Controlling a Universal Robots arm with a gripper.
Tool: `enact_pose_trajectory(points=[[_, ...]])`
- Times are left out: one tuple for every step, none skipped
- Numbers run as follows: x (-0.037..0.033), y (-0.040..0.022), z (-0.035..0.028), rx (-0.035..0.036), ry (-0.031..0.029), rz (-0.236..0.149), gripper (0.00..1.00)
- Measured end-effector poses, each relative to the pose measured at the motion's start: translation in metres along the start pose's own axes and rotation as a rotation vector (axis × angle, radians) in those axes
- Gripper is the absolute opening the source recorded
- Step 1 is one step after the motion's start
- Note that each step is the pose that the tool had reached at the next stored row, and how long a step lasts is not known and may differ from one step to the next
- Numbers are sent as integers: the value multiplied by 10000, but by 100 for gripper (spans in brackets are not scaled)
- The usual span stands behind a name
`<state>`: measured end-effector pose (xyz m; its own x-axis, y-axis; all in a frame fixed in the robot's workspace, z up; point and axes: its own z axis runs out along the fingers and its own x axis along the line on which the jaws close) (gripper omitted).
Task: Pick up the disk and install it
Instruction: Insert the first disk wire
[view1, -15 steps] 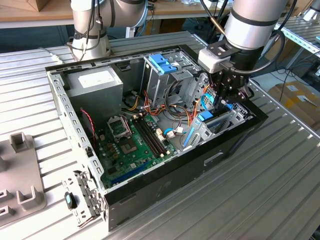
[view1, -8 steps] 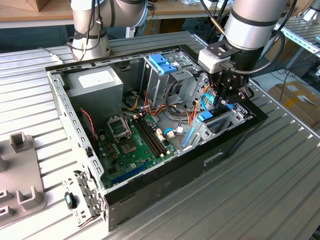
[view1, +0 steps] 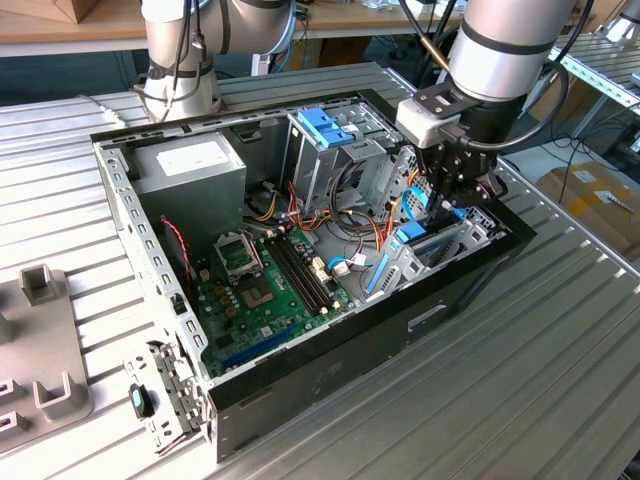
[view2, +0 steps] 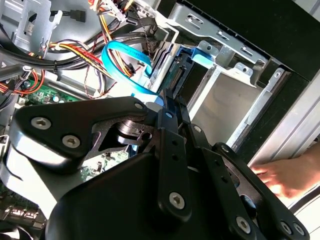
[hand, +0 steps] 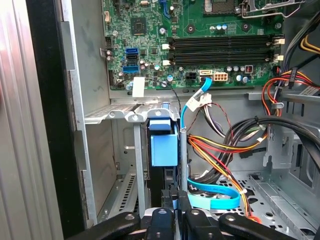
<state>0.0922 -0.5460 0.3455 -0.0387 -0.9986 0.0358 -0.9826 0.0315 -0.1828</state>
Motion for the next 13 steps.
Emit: enact_pose_trajectory(points=[[0, 0, 2, 0, -1, 0, 16], [0, 1, 3, 0, 0, 0, 16], [0, 1, 4, 0, 0, 0, 16], [0, 1, 6, 0, -1, 0, 16], [0, 2, 10, 0, -3, 0, 16], [-1, 2, 14, 0, -2, 0, 16], [-1, 3, 18, 0, -2, 0, 16], [-1, 5, 25, 0, -1, 0, 16], [-1, 6, 33, 0, -1, 0, 16], [-1, 7, 38, 0, 1, 0, 16], [-2, 8, 44, 0, 2, 0, 16], [-2, 9, 47, -1, 3, -1, 16], [-2, 9, 48, 0, 4, -1, 16]])
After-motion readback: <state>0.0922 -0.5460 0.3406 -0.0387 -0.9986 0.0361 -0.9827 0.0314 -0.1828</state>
